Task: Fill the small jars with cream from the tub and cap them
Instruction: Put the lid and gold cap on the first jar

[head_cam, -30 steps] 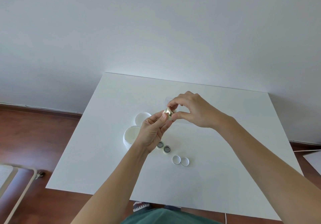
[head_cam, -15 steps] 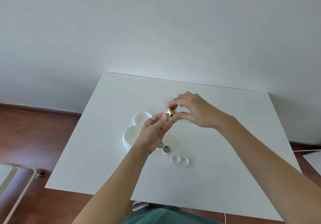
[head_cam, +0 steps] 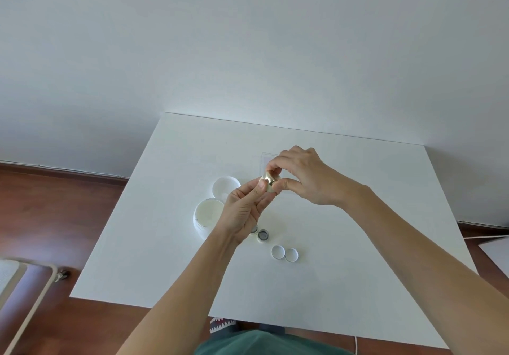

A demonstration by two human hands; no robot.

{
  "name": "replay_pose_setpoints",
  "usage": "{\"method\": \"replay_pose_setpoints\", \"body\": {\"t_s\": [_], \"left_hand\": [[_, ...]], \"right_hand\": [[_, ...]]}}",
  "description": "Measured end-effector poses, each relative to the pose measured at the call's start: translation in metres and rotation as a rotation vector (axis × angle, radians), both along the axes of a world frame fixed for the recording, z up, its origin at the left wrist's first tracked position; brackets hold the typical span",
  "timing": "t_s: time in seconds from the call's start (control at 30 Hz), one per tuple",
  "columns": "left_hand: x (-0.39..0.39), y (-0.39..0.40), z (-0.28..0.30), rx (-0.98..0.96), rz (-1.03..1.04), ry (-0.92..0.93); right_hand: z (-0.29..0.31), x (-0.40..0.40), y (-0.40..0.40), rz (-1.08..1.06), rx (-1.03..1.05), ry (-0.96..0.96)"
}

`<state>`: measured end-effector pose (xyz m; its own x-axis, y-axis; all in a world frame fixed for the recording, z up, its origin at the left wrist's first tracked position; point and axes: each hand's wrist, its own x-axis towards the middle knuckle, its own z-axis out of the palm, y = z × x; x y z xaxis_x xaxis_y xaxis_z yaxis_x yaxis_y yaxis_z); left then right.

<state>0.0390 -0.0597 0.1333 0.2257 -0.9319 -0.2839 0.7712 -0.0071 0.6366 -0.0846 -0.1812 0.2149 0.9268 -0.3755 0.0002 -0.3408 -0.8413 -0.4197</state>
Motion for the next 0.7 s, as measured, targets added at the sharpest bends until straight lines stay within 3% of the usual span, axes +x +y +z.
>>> {"method": "replay_pose_setpoints", "body": {"t_s": [0.53,0.6,0.7], "left_hand": [[-0.004,0.000,-0.024,0.093,-0.015,-0.108],[-0.005,0.003,-0.036,0.189,0.023,-0.261],[-0.009,0.011,-0.058,0.392,0.068,-0.807]], "right_hand": [[-0.029,-0.015,-0.003,-0.065,0.143,0.002],[-0.045,-0.023,-0.003,-0.132,0.246,-0.018],[-0.075,-0.041,-0.005,-0.254,0.353,-0.009]]}}
